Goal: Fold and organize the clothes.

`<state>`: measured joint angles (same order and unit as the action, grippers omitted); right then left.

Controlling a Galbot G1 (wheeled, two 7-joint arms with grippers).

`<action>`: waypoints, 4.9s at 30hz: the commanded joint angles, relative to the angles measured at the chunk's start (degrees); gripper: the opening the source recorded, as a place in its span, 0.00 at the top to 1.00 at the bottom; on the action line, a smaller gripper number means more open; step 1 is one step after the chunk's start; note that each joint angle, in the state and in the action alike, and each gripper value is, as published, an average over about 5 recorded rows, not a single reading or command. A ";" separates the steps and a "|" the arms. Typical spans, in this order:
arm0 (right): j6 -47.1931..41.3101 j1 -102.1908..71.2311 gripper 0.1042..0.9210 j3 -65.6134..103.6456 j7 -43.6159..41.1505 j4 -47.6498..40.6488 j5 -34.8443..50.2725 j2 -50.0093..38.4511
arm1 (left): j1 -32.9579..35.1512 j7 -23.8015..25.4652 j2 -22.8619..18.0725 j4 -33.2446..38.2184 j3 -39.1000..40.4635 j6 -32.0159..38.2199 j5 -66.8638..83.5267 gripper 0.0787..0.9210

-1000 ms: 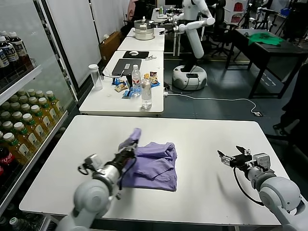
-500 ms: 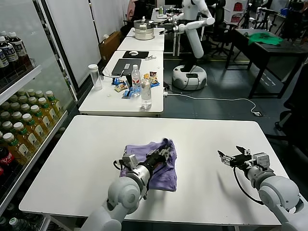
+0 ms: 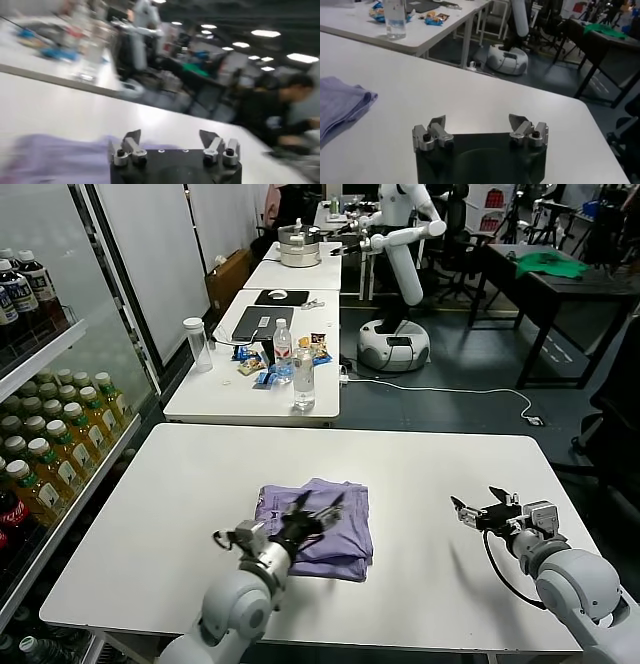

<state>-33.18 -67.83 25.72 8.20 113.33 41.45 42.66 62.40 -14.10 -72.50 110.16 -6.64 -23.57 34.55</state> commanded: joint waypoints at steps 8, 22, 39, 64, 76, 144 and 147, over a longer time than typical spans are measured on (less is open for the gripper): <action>-0.02 -0.93 0.12 0.68 0.13 1.34 -0.87 0.67 | 5.36 -10.06 -0.31 -10.23 -4.81 -0.02 -19.43 0.12; -0.04 -3.61 0.12 4.80 0.30 3.92 -0.31 0.02 | 6.64 -7.23 -0.74 -6.00 -5.73 -0.67 0.44 0.44; -0.01 -6.83 0.12 7.94 0.34 6.16 -0.13 0.18 | 5.95 -3.58 8.28 1.01 -27.46 -2.07 34.68 0.97; 0.03 -10.90 0.12 11.52 0.07 9.41 0.05 0.94 | -2.55 -1.47 6.75 10.22 -7.00 -6.64 20.16 0.97; 0.03 -11.05 0.12 13.10 -0.02 9.52 0.86 -0.84 | -12.40 -7.59 -8.96 -5.50 13.58 -9.67 9.79 0.97; 3.60 19.98 0.54 -20.24 8.99 -19.89 -6.14 28.22 | 14.40 -4.56 9.14 7.32 -18.00 8.86 -6.66 0.12; 3.15 22.39 0.64 -19.84 7.49 -21.77 -6.36 26.15 | 14.30 -4.50 8.90 7.22 -17.57 8.85 -6.73 0.12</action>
<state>-29.53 -51.60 5.62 18.13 95.87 36.11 72.04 76.24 -18.67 -63.73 117.40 -24.00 -14.94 28.13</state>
